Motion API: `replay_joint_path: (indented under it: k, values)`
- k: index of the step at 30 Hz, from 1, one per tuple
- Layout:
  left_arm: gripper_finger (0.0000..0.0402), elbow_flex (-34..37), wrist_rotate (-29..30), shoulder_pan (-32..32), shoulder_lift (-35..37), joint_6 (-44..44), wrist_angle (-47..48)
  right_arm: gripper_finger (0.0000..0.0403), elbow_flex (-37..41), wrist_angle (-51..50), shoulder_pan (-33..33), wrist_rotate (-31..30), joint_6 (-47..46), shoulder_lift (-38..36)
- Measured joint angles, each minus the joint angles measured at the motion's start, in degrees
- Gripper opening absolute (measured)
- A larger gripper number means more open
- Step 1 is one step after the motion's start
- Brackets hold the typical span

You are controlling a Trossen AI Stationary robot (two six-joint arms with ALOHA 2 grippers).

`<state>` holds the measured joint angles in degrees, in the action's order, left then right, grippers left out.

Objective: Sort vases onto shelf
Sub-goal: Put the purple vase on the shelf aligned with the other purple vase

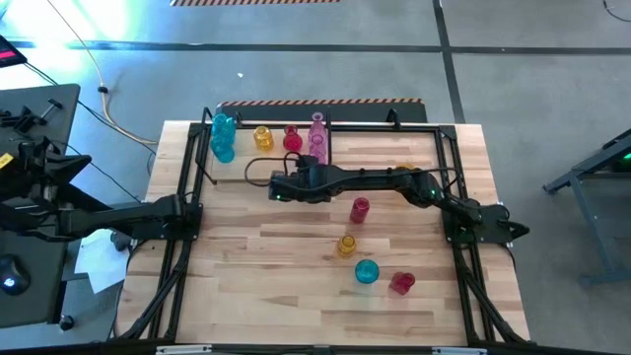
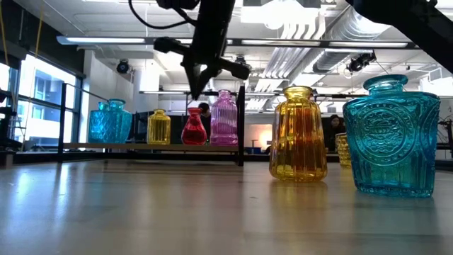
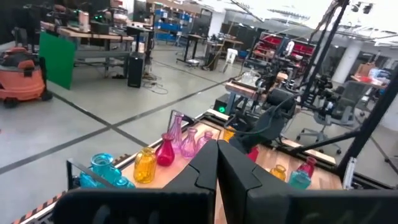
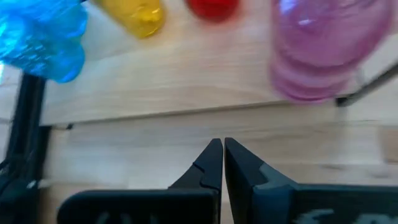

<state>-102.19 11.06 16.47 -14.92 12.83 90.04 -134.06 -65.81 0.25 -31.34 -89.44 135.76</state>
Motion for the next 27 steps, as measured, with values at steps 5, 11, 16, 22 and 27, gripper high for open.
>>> replay_joint_path:
  k: [5, 11, 16, 22, 27]
  values:
    - [0.0, 0.0, -0.2, 0.0, 0.0, -1.5, 0.0, 0.0, 0.0, -6.9, 0.1, -0.8, -6.5, 0.0]
    - [0.0, 0.0, 0.0, 0.0, 0.0, -4.6, 0.0, 0.0, 0.0, -9.4, -0.4, -1.7, -8.9, 0.0]
    - [0.0, 0.1, 0.1, 0.0, 0.0, -5.0, 0.0, 0.0, 0.0, -9.9, -1.5, -1.9, -9.3, 0.0]
    - [0.0, 0.1, 0.2, 0.0, 0.0, -5.0, 0.0, 0.0, 0.0, -9.8, -2.9, -1.8, -8.1, 0.0]
    - [0.0, 0.1, 0.2, 0.0, 0.0, -4.5, 0.0, 0.0, 0.0, -9.9, -3.4, -1.6, -8.0, 0.0]
